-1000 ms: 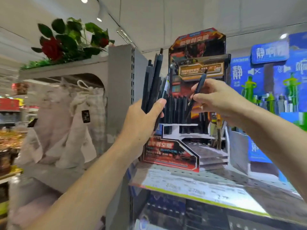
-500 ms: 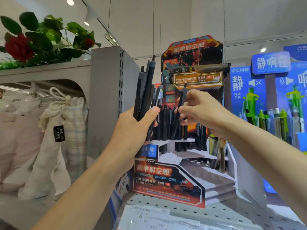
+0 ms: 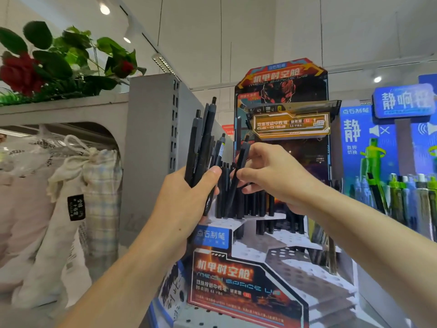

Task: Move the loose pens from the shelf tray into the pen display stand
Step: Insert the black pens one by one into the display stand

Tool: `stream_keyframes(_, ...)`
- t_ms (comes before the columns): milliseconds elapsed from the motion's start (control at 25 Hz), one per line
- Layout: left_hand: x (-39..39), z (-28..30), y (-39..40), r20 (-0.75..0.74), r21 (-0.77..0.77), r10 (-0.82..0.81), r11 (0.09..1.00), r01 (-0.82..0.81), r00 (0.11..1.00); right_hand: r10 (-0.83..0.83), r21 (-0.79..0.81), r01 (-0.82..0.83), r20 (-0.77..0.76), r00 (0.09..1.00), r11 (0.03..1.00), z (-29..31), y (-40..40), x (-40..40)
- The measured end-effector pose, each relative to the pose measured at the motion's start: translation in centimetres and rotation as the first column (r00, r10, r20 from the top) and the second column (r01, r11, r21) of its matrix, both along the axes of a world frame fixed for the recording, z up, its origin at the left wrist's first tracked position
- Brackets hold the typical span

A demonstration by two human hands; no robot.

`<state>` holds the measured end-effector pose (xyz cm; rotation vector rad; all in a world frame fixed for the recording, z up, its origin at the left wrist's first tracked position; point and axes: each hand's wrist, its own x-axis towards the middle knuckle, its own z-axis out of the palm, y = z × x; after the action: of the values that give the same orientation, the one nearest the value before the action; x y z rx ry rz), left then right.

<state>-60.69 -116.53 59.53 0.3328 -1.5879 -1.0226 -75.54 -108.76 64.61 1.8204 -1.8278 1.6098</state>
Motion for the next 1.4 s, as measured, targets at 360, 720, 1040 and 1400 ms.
stream_keyframes(360, -0.1, -0.4, -0.2, 0.031, -0.006, -0.037, 0.999, 0.037, 0.999, -0.049, 0.126, 0.054, -0.044, 0.998, 0.991, 0.0, -0.8, 0.1)
stream_keyframes(720, -0.1, -0.2, -0.5, 0.028, 0.013, -0.054, 0.998, 0.054, 0.998, -0.178, 0.135, 0.202, -0.174, 0.969, 0.970, -0.2, -2.3, 1.2)
stream_keyframes(1040, -0.1, -0.1, -0.2, -0.014, 0.010, -0.096, 0.995, 0.096, 0.995, -0.204, 0.292, 0.233, -0.129, 0.971, 0.927, 0.5, -1.7, 1.2)
stream_keyframes(1400, -0.3, -0.5, 0.0, 0.001, -0.021, -0.086, 0.996, 0.086, 0.996, -0.131, 0.390, 0.184, -0.158, 0.979, 0.902, 0.0, -1.2, 1.0)
